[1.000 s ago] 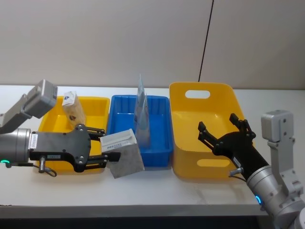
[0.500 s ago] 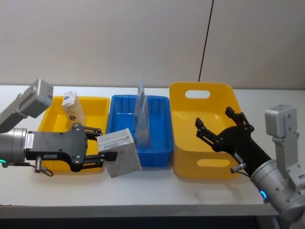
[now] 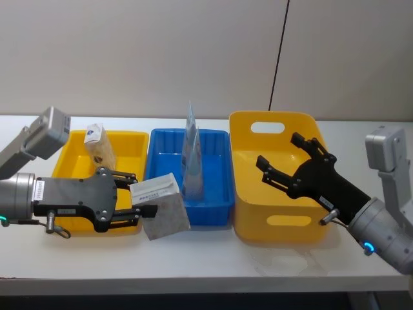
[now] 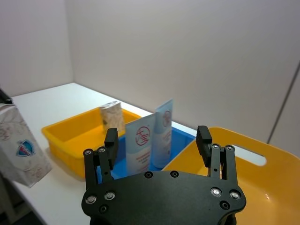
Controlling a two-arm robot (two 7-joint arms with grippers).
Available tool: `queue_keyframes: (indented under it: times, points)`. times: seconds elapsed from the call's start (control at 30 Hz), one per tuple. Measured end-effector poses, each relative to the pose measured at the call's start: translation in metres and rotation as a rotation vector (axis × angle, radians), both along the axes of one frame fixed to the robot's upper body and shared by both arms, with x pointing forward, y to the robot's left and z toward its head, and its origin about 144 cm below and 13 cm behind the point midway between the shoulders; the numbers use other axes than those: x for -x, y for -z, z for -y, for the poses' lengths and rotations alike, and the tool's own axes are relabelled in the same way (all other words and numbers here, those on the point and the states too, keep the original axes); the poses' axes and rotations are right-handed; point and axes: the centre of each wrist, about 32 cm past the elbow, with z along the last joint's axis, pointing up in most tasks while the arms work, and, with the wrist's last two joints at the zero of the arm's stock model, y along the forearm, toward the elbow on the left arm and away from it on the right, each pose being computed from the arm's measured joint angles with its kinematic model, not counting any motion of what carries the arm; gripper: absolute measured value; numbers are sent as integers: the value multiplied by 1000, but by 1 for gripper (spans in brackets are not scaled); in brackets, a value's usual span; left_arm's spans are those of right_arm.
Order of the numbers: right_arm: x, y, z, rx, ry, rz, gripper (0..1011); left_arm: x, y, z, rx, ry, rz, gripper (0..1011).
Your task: Bimanual collaborative sorting of washing and personal care products
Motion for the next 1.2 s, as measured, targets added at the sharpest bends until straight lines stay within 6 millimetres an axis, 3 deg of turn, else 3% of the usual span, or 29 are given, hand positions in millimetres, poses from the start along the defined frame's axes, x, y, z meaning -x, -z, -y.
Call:
queue_keyframes:
  times: [0.63,1.2]
  points:
    - [-49,-14,31,51,-305,-23,1000,0,0,-1,-1,-1,0,424]
    - [-103,-16,39,125,-596,-76,1000,0,0,-1,-1,-1,0,424]
